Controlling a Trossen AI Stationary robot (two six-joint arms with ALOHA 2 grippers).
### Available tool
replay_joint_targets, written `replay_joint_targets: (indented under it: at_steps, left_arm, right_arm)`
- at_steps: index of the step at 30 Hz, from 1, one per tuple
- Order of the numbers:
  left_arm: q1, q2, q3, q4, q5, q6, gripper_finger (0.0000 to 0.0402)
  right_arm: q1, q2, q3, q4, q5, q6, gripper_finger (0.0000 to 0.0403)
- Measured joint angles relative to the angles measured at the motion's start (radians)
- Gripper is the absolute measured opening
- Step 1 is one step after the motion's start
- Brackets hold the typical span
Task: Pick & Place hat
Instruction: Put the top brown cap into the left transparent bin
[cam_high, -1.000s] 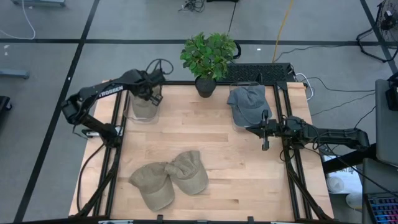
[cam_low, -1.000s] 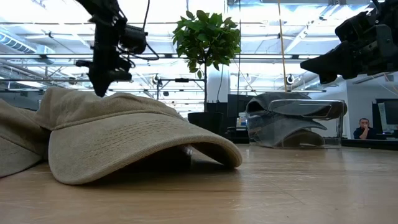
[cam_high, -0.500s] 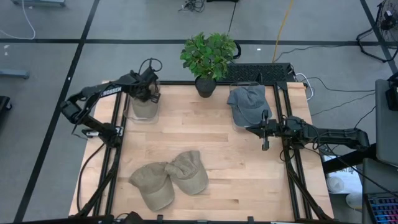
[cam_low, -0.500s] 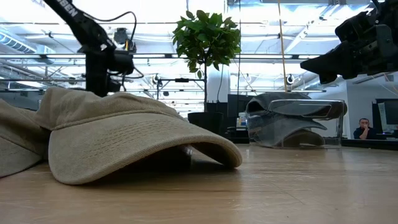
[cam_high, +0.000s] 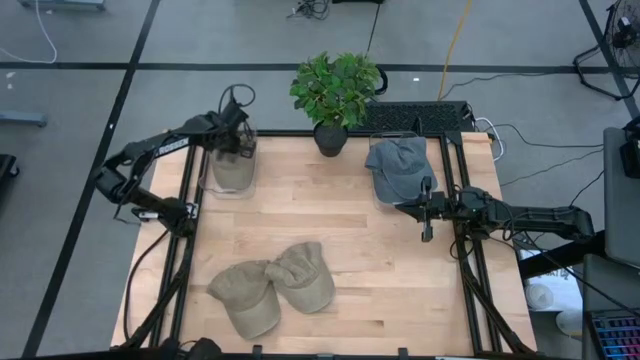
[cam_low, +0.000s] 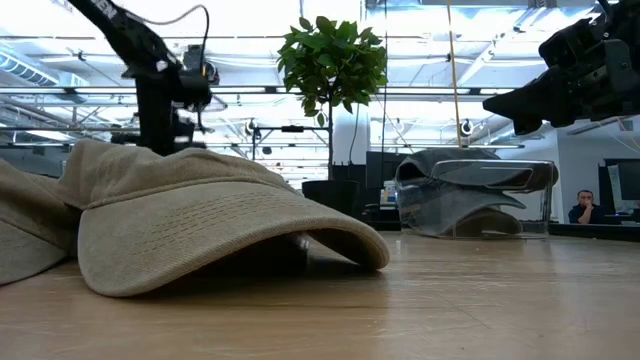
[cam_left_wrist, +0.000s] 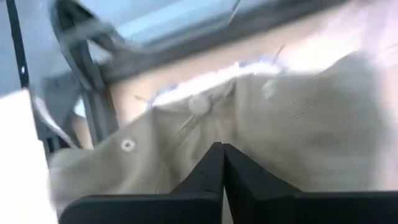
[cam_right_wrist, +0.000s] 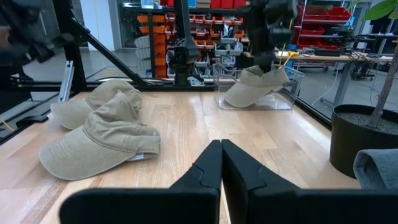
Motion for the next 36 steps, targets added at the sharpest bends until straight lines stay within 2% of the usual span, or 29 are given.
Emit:
replay_joint_targets:
  at_steps: [7, 15, 20, 29, 32, 36]
  left_arm:
    - [-0.083, -0.137, 0.117, -0.175, 0.034, -0.039, 0.0009]
    - [-0.239, -0.222, 0.074, -0.367, 0.034, -0.179, 0.0008]
    - [-0.270, -0.220, -0.032, -0.294, -0.035, -0.225, 0.0006]
    - [-0.236, -0.221, -0.211, -0.088, -0.052, -0.236, 0.0007]
    - [-0.211, -0.220, -0.252, -0.025, -0.054, -0.234, 0.0014]
    - [-0.182, -0.215, -0.291, 0.030, -0.046, -0.235, 0.0004]
  right_arm:
    - [0.000, 0.000, 0.000, 0.000, 0.000, 0.000, 0.0000]
    - [0.000, 0.000, 0.000, 0.000, 0.000, 0.000, 0.0000]
    - [0.000, 0.000, 0.000, 0.000, 0.000, 0.000, 0.0000]
    - [0.000, 0.000, 0.000, 0.000, 0.000, 0.000, 0.0000]
    - [0.000, 0.000, 0.000, 0.000, 0.000, 0.000, 0.0000]
    - [0.000, 0.000, 0.000, 0.000, 0.000, 0.000, 0.0000]
